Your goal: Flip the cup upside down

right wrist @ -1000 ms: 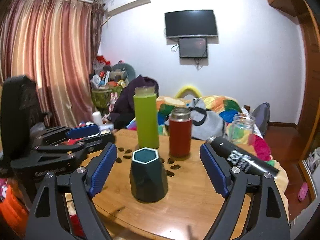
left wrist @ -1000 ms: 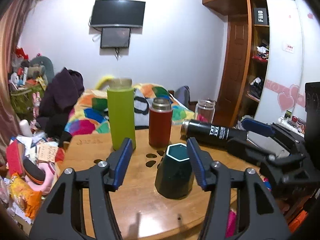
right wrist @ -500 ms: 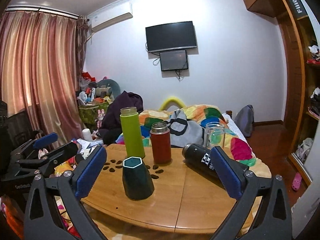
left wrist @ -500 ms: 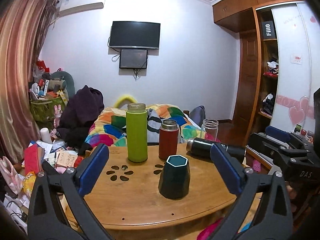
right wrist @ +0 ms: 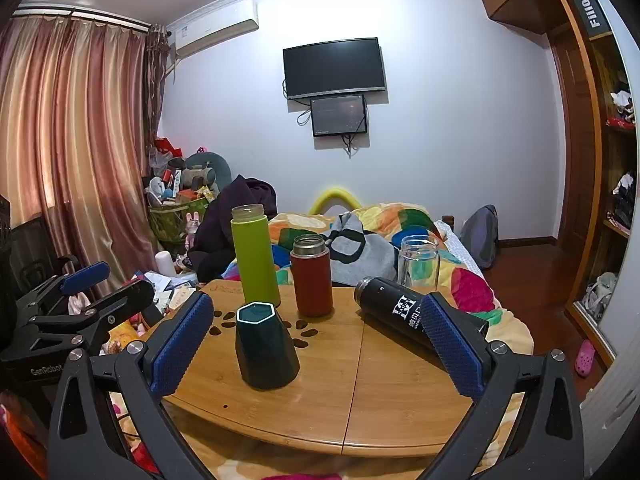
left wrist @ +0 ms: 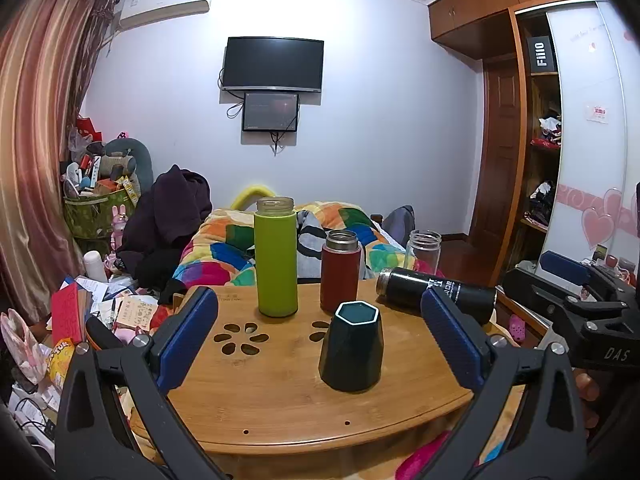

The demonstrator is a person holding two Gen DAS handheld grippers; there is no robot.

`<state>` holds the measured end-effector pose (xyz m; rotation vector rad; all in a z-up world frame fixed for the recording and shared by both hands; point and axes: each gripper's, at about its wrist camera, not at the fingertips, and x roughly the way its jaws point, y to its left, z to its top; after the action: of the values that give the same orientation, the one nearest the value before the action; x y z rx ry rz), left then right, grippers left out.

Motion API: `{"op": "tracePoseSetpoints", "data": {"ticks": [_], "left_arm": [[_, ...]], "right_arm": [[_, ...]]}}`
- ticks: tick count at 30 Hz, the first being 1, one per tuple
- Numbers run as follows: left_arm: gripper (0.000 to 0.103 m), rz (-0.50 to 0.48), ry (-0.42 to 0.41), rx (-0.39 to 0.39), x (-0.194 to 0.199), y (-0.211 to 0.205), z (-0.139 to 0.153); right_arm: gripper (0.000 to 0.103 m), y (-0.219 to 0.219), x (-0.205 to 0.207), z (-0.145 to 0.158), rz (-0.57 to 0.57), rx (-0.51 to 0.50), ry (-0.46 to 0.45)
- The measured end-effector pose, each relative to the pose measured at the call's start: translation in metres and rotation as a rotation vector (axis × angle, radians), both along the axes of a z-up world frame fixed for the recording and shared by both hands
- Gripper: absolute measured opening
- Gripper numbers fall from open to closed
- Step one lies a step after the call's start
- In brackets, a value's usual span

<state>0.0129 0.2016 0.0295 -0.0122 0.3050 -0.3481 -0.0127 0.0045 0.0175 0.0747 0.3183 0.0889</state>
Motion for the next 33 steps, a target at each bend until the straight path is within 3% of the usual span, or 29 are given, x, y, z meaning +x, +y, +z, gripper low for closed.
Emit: {"op": "tracePoseSetpoints", "data": {"ticks": [33], "left_arm": [[0.103, -0.001, -0.003, 0.001, -0.0002, 0.0006, 0.0003]], "right_arm": [[0.103, 0.0034, -0.003, 0.0014, 0.004, -0.025, -0.014]]}}
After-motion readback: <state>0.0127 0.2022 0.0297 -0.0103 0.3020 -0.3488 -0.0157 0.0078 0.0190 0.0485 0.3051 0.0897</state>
